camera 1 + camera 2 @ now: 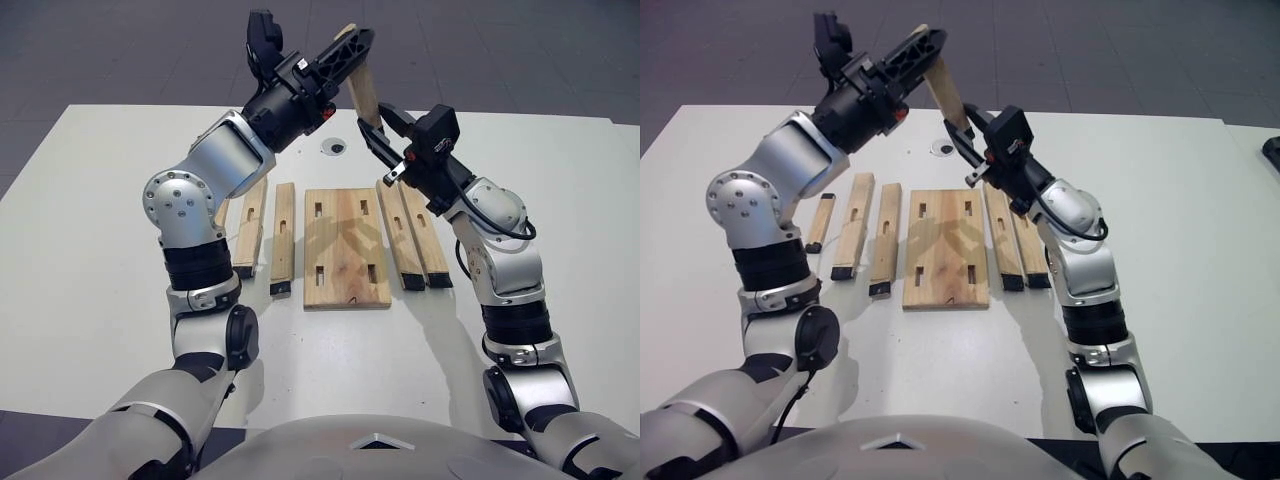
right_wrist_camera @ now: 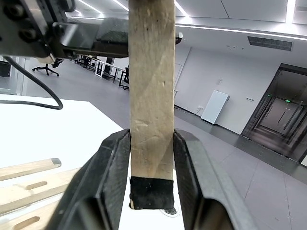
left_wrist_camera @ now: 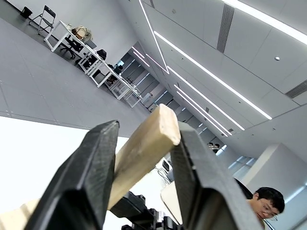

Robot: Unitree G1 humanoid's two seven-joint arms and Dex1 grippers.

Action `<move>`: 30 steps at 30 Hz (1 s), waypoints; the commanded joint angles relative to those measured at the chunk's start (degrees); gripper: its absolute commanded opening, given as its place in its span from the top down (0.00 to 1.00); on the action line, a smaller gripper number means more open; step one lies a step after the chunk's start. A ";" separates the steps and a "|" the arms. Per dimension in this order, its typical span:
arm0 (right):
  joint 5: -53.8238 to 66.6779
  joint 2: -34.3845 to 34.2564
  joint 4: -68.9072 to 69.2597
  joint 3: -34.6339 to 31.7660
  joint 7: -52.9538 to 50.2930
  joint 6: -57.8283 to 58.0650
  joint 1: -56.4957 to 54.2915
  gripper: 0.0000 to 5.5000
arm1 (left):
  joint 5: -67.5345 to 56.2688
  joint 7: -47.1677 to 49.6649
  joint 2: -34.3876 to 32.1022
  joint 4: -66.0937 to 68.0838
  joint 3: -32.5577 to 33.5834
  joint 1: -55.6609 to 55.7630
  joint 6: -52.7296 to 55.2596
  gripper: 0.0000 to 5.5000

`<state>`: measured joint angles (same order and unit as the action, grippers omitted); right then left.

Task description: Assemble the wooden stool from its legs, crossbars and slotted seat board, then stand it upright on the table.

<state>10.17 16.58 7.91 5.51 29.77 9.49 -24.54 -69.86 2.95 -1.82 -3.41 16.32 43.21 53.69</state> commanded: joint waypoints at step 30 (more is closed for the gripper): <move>-8.68 5.69 0.92 -9.55 -13.11 7.09 8.14 0.15 | 42.83 -8.15 -18.21 -8.20 0.44 -15.27 -29.96 0.92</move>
<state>1.16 24.04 7.83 -0.52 20.63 16.04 -14.84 -28.46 -4.18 -19.35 -9.41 18.08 34.69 21.27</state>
